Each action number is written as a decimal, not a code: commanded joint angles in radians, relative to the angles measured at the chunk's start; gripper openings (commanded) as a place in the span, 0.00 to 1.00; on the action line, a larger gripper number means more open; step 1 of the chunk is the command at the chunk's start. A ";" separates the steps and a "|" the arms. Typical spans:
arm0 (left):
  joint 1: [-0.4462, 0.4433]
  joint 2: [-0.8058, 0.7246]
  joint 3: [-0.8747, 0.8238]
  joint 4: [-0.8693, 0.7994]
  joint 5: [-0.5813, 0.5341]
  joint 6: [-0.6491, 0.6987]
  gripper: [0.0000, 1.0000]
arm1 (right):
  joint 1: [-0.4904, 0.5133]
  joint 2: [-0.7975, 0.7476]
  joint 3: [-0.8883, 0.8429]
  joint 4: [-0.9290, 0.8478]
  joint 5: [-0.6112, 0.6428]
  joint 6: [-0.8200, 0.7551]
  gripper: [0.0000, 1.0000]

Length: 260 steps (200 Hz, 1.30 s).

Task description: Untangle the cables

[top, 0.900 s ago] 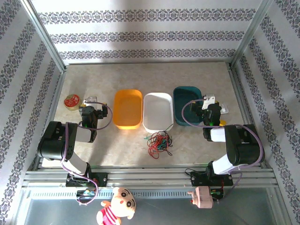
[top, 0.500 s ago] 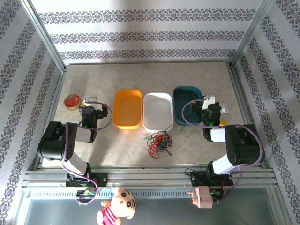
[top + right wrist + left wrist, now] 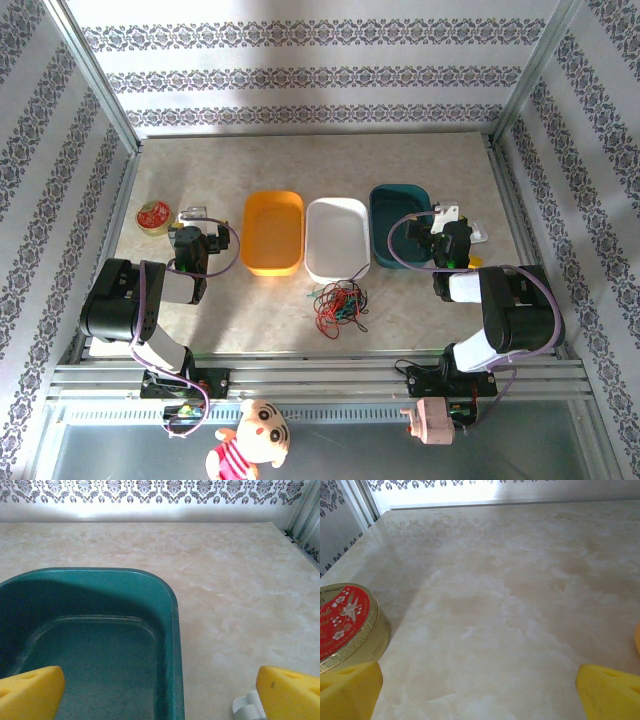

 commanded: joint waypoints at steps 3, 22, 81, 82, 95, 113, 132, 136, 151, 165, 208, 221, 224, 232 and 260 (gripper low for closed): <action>0.012 0.002 -0.004 0.039 0.004 -0.015 0.99 | -0.004 0.006 0.013 0.014 -0.007 0.005 0.98; 0.012 0.002 -0.004 0.041 0.004 -0.018 0.99 | -0.004 0.006 0.013 0.013 -0.006 0.004 0.98; 0.013 0.001 0.008 0.021 0.040 -0.007 0.99 | -0.033 0.005 0.012 0.014 -0.064 0.030 0.98; 0.012 -0.001 0.010 0.016 0.045 -0.004 0.99 | -0.033 0.006 0.012 0.014 -0.064 0.030 0.98; 0.012 -0.043 0.045 -0.079 0.129 0.028 0.99 | -0.032 0.006 0.012 0.016 -0.062 0.026 0.98; 0.003 -0.137 0.147 -0.359 0.053 0.001 0.99 | -0.035 -0.030 0.019 -0.012 -0.070 0.032 0.98; -0.033 -0.227 0.200 -0.512 -0.096 -0.030 0.99 | -0.019 -0.203 0.068 -0.287 -0.029 0.036 0.98; -0.050 -0.250 0.197 -0.511 -0.140 -0.024 0.99 | -0.012 -0.243 0.086 -0.358 0.001 0.057 0.97; -0.096 -0.326 0.174 -0.485 -0.262 -0.047 0.99 | 0.021 -0.360 0.166 -0.583 0.071 0.144 0.91; -0.124 -0.390 0.202 -0.616 -0.255 -0.144 0.99 | 0.078 -0.431 0.228 -0.745 0.097 0.200 0.85; -0.495 -0.476 0.196 -0.820 -0.214 -0.223 0.99 | 0.396 -0.532 0.301 -1.044 0.078 0.237 0.82; -0.604 -0.489 0.187 -0.846 -0.103 -0.268 0.99 | 0.515 -0.543 0.315 -1.128 0.023 0.222 0.81; -0.631 -0.491 0.187 -0.851 -0.073 -0.272 0.99 | 0.534 -0.544 0.319 -1.145 0.018 0.217 0.81; -0.703 -0.494 0.196 -0.871 -0.014 -0.260 0.99 | 0.616 -0.549 0.332 -1.217 -0.005 0.197 0.80; -0.858 -0.489 0.266 -1.009 0.179 -0.188 0.99 | 0.764 -0.545 0.355 -1.415 -0.089 0.193 0.70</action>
